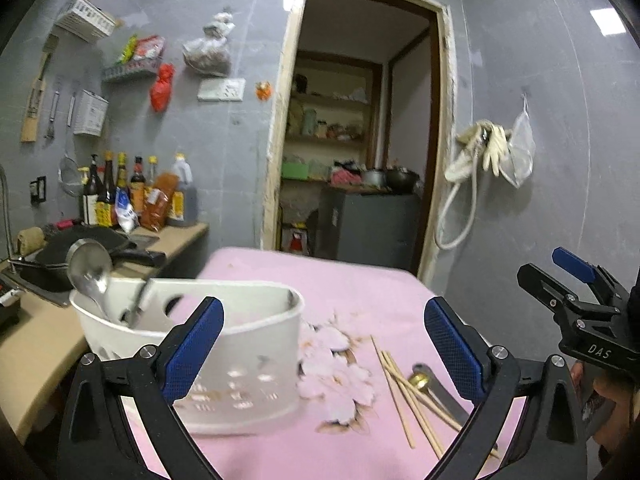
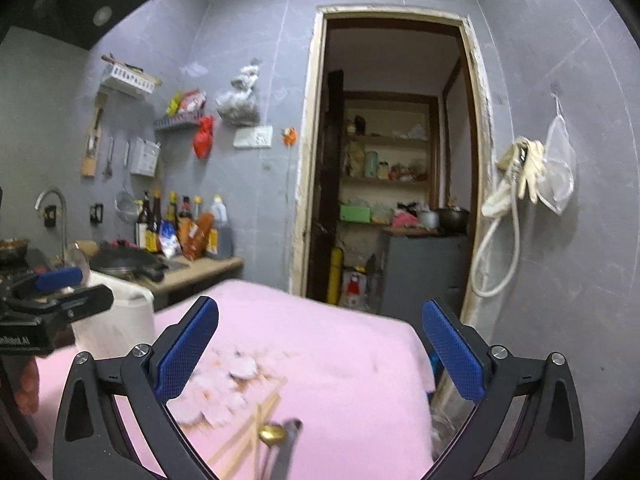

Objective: Organize utensils
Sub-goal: 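Move both grippers back toward the chopsticks and gold spoon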

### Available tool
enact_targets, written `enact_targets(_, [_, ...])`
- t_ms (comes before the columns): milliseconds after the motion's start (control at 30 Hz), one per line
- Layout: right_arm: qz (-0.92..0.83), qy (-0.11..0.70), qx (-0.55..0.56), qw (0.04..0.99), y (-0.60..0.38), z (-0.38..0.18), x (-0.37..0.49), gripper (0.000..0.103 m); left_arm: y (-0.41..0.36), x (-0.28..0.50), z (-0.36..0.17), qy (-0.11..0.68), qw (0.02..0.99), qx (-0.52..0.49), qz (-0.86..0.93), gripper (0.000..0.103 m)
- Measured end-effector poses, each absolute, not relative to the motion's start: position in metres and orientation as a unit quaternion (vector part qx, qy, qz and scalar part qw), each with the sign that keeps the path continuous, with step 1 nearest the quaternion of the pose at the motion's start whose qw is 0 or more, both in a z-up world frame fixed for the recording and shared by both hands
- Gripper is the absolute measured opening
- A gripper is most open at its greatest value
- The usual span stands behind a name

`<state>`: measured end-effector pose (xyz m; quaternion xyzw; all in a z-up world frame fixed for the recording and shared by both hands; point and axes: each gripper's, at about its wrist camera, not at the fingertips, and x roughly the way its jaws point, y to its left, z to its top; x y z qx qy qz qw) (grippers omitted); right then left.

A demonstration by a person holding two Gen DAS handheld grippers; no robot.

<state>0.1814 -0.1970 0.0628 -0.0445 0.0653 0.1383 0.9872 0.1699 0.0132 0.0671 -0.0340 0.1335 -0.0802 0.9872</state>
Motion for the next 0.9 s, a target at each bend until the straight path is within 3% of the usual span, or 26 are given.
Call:
enact_targets(467, [0.137, 0.225, -0.064, 0.963, -0.221, 0.013, 0.199, 0.101, -0.037, 0.198, 0.027, 0.263, 0.955, 0.031, -0.135, 0.098])
enact_targets(600, [0.148, 0.254, -0.082, 0.952, -0.214, 0.003, 0.202, 0.085, -0.047, 0.211, 0.015, 0.3, 0.942, 0.049, -0.142, 0.093])
enact_targets(700, [0.166, 0.279, -0.079, 0.942, -0.21, -0.006, 0.207, 0.075, -0.053, 0.223, 0.003, 0.337, 0.927, 0.054, -0.155, 0.079])
enact_targets(833, [0.184, 0.308, -0.084, 0.93, -0.204, -0.013, 0.213, 0.058, -0.058, 0.239, -0.016, 0.391, 0.902, 0.054, -0.173, 0.051])
enact_targets(900, [0.188, 0.318, -0.092, 0.925, -0.201, -0.015, 0.215, 0.056, -0.059, 0.247, -0.024, 0.415, 0.89, 0.051, -0.18, 0.036])
